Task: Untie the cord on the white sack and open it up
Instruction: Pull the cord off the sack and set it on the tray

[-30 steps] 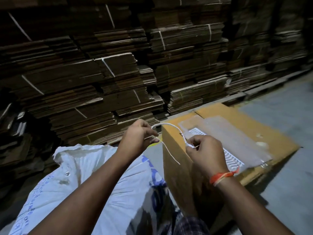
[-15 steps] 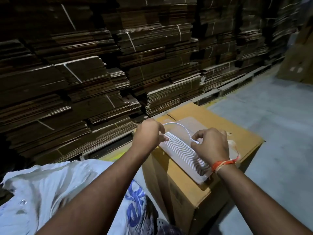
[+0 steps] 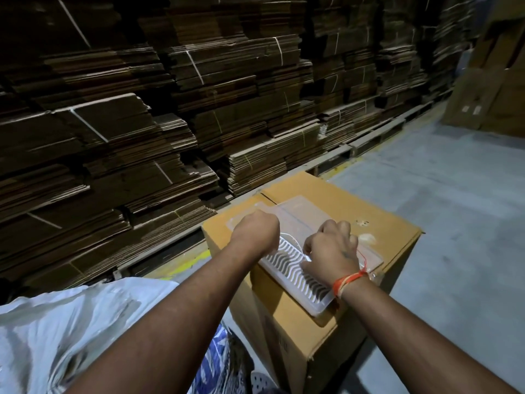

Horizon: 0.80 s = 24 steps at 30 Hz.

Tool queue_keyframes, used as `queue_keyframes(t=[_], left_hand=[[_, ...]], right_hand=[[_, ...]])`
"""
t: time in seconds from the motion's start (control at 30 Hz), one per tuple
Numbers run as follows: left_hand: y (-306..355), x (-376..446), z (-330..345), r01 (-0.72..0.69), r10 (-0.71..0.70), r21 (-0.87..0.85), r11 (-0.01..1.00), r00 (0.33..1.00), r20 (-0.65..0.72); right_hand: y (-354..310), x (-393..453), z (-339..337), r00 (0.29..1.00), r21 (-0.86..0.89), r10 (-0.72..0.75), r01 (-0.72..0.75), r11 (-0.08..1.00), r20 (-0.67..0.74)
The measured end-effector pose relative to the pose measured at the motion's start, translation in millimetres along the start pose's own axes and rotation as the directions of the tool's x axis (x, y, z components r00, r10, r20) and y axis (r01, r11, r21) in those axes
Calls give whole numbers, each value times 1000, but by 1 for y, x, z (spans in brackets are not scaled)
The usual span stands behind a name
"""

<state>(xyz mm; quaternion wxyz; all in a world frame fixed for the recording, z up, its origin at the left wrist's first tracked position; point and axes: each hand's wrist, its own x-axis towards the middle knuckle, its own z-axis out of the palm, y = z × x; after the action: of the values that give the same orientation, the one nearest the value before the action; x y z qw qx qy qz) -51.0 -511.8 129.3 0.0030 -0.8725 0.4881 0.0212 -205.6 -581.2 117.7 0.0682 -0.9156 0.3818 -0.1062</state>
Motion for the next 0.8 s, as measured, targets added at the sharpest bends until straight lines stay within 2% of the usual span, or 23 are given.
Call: queue_keyframes(t=[0.1,0.27,0.4,0.5,0.63,0.8], left_hand=[[-3,1,0,-1,1,-36,999,1000,-4],[0,-2,-13,-90,81,-136,987,994,-66],[-2,13,-31,-183,149,-269,946,979,-140],[-4,41,-37,-199,170,-293,935,978,-123],[3,77,-39,-195,179,-267,944,980,-83],[10,111,-25,-117,129,-189,975,990,54]], right_hand=[[7,-4,-2,1000,68,4,-4,998,-4],[40,-5,-15,996,336,85,-72,939,-24],[75,-6,-25,955,597,273,-153,787,-116],[99,-8,-28,928,705,372,-248,665,-25],[121,-9,-19,899,682,423,-379,625,112],[129,-12,-7,869,666,472,-439,603,146]])
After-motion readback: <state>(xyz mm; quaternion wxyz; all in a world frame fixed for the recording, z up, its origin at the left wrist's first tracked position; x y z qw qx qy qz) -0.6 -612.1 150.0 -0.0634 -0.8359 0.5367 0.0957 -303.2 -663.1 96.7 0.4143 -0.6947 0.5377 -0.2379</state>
